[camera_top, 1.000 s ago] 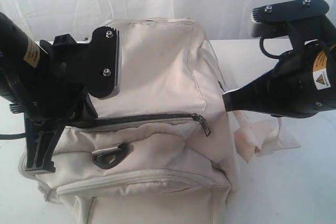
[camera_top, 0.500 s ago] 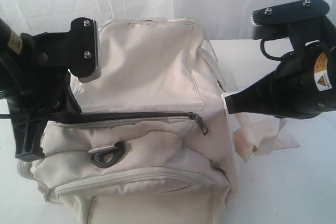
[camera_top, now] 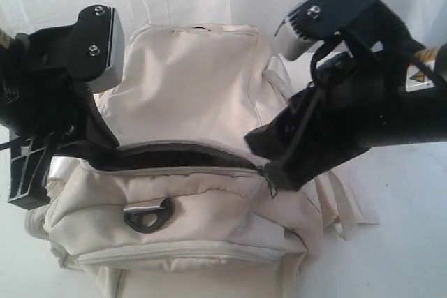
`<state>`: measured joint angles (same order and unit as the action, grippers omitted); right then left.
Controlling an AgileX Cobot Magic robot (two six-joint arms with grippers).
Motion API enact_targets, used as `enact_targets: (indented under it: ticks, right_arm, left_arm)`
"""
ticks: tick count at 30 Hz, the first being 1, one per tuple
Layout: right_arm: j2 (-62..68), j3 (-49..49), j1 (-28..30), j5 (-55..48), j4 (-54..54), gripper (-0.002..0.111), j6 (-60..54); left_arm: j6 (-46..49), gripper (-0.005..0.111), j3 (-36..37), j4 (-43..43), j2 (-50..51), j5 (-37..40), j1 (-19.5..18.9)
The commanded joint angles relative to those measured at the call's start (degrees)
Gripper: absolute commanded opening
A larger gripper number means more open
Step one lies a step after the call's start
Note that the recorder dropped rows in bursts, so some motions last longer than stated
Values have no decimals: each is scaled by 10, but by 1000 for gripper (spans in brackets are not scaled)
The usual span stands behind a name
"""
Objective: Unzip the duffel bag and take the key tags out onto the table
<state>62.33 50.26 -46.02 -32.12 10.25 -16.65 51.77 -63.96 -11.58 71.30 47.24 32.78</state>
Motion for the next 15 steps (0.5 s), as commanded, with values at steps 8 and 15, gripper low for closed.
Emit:
enact_targets:
  ticks: [8,15]
  right_arm:
    - [61,5,-173,-27,141,66,-395]
    - [118,5,-233,-26,-71,64,-220]
  left_arm:
    - [10,0,-1,-35,-7,5,-1]
    - [10,0,-1,-35,-7,5,-1]
